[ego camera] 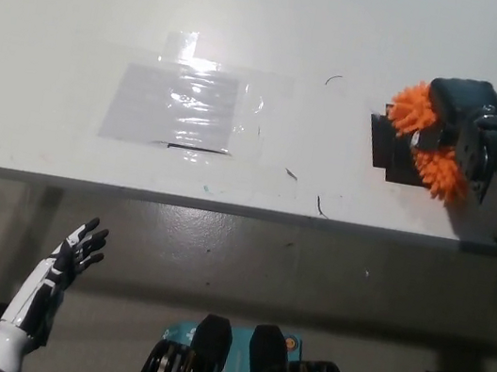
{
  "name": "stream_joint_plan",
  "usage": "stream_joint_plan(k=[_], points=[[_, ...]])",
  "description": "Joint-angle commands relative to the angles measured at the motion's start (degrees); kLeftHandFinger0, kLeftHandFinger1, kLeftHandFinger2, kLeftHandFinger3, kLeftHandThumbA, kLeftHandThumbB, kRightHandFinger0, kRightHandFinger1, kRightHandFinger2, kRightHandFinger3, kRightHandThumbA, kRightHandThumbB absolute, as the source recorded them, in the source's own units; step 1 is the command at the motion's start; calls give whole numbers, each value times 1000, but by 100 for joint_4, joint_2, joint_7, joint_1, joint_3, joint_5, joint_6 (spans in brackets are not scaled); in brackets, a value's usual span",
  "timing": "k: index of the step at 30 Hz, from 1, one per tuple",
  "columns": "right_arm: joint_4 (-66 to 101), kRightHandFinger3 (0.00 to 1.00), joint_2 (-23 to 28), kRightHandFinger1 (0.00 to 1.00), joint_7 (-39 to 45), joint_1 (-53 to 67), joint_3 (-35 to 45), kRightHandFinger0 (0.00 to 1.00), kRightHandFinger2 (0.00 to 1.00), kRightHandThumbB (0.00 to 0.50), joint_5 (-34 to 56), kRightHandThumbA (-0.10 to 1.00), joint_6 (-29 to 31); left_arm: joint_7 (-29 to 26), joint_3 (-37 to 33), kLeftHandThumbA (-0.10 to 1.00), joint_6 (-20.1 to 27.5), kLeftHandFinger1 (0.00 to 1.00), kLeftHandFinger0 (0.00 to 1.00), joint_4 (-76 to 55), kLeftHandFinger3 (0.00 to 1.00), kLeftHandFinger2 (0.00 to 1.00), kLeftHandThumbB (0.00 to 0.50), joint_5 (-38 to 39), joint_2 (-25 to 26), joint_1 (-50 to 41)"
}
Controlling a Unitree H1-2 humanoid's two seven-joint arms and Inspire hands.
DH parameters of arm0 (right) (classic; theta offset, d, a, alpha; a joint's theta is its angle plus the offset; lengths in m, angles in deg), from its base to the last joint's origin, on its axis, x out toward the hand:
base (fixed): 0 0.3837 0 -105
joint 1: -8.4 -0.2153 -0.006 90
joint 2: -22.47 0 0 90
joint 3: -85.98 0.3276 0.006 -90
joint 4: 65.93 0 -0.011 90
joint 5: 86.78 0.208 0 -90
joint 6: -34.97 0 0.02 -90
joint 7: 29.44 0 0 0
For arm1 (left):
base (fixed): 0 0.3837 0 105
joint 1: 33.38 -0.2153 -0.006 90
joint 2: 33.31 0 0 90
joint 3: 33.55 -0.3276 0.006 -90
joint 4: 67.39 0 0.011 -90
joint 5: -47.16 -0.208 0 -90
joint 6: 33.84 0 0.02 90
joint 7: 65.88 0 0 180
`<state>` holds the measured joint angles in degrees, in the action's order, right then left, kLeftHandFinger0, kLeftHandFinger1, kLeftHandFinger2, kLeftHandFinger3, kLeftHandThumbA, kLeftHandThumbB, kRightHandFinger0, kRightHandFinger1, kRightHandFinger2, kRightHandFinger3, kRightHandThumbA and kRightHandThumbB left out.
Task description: The robot uses it right hand to pick up an extended orange duster kept in the middle of the desk and presses its handle against the desk to collapse it
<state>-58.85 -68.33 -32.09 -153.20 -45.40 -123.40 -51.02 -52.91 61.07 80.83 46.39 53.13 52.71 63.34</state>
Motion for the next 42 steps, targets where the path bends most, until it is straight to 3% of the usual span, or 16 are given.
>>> stream_joint_plan(k=[1,5,6,11,13,14,15,17,19,21,23,25,28,32,38,42], points=[[42,391,200,130,-566,-432,113,0,257,211,-40,-100,204,53,73,1000,225,1000,1000,-148,1000,1000,262,81,95,128],[62,346,251,87,-698,-511,268,0,231,176,66,-100,335,75,73,1000,225,1000,1000,-158,1000,1000,259,120,93,119],[62,367,254,102,-712,-518,291,0,265,173,69,-100,353,93,75,1000,225,1000,1000,-156,1000,1000,258,145,92,119],[91,605,288,245,-855,-648,509,4,764,159,158,-100,500,110,76,1000,225,1000,1000,-132,1000,1000,264,133,105,109],[118,615,325,245,-1102,-703,602,0,777,191,161,-100,651,110,75,1000,225,1000,1000,-151,1000,1000,265,130,92,92],[118,760,331,317,-1057,-743,661,0,849,176,170,-100,637,88,70,1000,225,1000,1000,-155,1000,1000,263,86,97,94],[119,802,339,348,-1049,-778,700,0,883,175,183,-100,649,70,65,1000,225,1000,1000,-166,1000,1000,255,40,101,89],[146,932,368,519,-1059,-914,858,0,1000,176,253,-100,682,63,58,1000,225,1000,1000,-150,1000,1000,270,59,109,95],[192,948,427,583,-977,-1145,1091,20,1000,175,403,-100,782,58,75,1000,225,1000,1000,-161,1000,1000,269,64,104,93],[217,893,464,521,-1050,-1235,1179,4,920,186,395,-100,967,54,72,1000,225,1000,1000,-163,1000,1000,270,47,120,86],[253,905,522,510,-947,-1521,1260,0,920,154,384,-100,877,87,73,1000,225,1000,1000,-170,1000,1000,262,84,121,65],[300,1000,590,582,-878,-1756,1310,14,1000,109,379,-100,875,38,71,1000,225,1000,1000,-158,1000,1000,282,52,120,36],[345,957,751,470,-876,-2108,1414,0,915,149,427,-100,1088,42,56,1000,225,1000,1000,-170,1000,1000,281,49,115,-22],[373,873,852,409,-878,-2428,1504,0,824,185,467,-100,1296,36,77,1000,225,1000,1000,-183,1000,1000,276,59,106,-79],[549,903,812,363,-1306,-2737,2461,0,792,135,1195,-100,1725,88,76,1000,225,1000,1000,-204,1000,1000,274,122,119,-146],[618,842,622,360,-1555,-2631,3007,0,779,139,1426,-100,1737,60,73,1000,225,1000,1000,-220,1000,1000,285,138,119,-199]])
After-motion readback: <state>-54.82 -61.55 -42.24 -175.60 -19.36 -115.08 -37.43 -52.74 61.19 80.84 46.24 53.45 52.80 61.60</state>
